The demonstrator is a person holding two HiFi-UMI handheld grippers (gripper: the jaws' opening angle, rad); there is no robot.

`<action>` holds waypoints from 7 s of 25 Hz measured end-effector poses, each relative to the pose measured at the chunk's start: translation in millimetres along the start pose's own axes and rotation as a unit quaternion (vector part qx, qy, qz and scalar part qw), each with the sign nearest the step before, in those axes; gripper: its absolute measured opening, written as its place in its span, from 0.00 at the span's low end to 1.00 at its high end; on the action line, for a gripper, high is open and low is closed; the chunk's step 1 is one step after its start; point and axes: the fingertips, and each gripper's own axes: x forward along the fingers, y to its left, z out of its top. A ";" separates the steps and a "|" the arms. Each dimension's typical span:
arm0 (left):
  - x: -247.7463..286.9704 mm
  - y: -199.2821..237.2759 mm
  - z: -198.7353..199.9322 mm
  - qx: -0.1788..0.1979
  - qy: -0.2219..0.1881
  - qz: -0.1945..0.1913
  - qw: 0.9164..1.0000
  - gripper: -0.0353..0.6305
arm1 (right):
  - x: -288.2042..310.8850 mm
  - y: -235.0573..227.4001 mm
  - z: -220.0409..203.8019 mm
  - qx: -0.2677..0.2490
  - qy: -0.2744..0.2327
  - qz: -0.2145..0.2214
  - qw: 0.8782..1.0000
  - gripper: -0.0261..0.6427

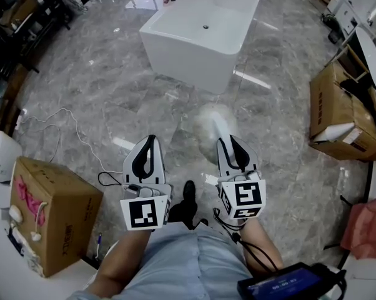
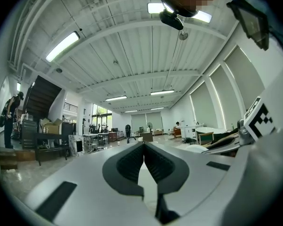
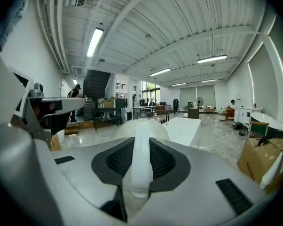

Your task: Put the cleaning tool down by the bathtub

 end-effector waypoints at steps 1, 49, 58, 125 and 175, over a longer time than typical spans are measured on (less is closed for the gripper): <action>9.8 4.5 1.0 0.000 -0.002 -0.001 1.000 0.08 | 9.2 -2.4 4.6 0.000 -0.001 -0.002 1.000 0.19; 399.9 53.5 -40.4 0.006 0.042 0.002 0.999 0.08 | 352.6 -189.5 77.2 0.015 0.020 0.017 1.000 0.19; 425.2 77.3 -18.7 0.011 0.014 0.028 0.999 0.08 | 387.3 -183.3 112.4 -0.004 -0.004 0.045 0.999 0.19; 680.0 287.1 -429.3 -0.072 0.169 -0.046 0.982 0.08 | 814.4 -104.8 -197.9 0.036 0.214 0.033 0.976 0.19; 706.9 289.8 -663.2 -0.077 0.213 -0.053 0.973 0.08 | 937.4 -101.0 -474.9 0.025 0.262 0.042 0.964 0.19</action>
